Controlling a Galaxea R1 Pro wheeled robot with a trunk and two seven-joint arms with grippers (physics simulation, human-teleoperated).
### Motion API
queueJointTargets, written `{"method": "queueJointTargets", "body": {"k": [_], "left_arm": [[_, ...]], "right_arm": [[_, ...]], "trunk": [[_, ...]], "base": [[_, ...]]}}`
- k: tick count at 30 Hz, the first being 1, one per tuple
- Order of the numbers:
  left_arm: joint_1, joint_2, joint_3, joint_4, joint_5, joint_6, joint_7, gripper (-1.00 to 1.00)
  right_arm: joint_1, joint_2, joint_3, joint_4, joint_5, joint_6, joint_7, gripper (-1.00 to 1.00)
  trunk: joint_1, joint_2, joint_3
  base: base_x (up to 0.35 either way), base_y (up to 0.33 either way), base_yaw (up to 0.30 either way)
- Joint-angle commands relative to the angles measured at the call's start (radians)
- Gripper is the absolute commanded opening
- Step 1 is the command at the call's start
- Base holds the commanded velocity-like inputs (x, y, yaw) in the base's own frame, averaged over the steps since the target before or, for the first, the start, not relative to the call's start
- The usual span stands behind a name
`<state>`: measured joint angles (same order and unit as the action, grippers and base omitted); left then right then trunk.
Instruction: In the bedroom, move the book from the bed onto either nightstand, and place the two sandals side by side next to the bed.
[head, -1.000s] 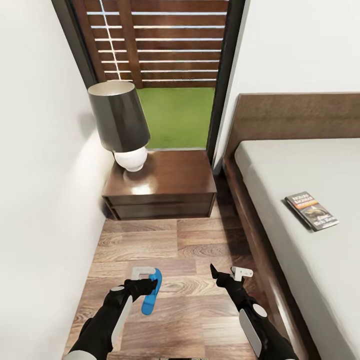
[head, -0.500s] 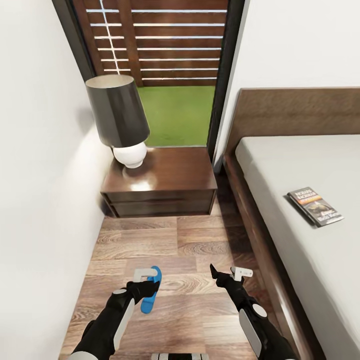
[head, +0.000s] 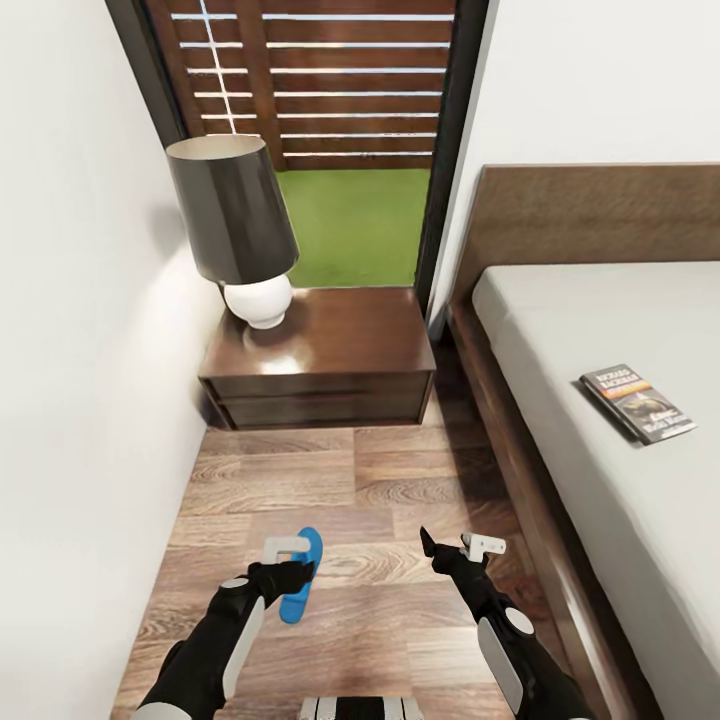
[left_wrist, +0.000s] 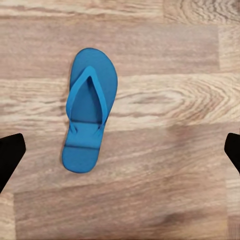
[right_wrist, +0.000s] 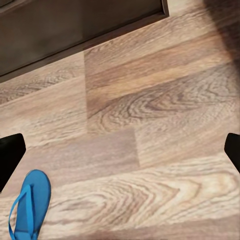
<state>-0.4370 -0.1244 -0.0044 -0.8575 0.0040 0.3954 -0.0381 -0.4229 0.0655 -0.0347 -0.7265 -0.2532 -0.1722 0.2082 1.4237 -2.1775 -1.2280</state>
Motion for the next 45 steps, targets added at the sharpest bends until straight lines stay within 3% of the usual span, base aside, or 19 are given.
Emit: {"method": "queueJointTargets", "body": {"k": [1, 45], "left_arm": [[0.0, 0.001, 0.002, -0.002, 0.0, 0.005, -0.002, 1.0], [0.0, 0.0, 0.001, -0.002, -0.004, -0.036, 0.0, 1.0]], "right_arm": [[0.0, 0.001, -0.004, 0.001, -0.011, -0.001, 0.009, 1.0], [0.0, -0.009, -0.007, -0.008, -0.012, 0.0, 0.01, 1.0]], "trunk": [[0.004, -0.008, -0.004], [0.172, -0.316, -0.142]], "base": [[0.0, 0.0, 0.0], [0.0, 0.0, 0.0]]}}
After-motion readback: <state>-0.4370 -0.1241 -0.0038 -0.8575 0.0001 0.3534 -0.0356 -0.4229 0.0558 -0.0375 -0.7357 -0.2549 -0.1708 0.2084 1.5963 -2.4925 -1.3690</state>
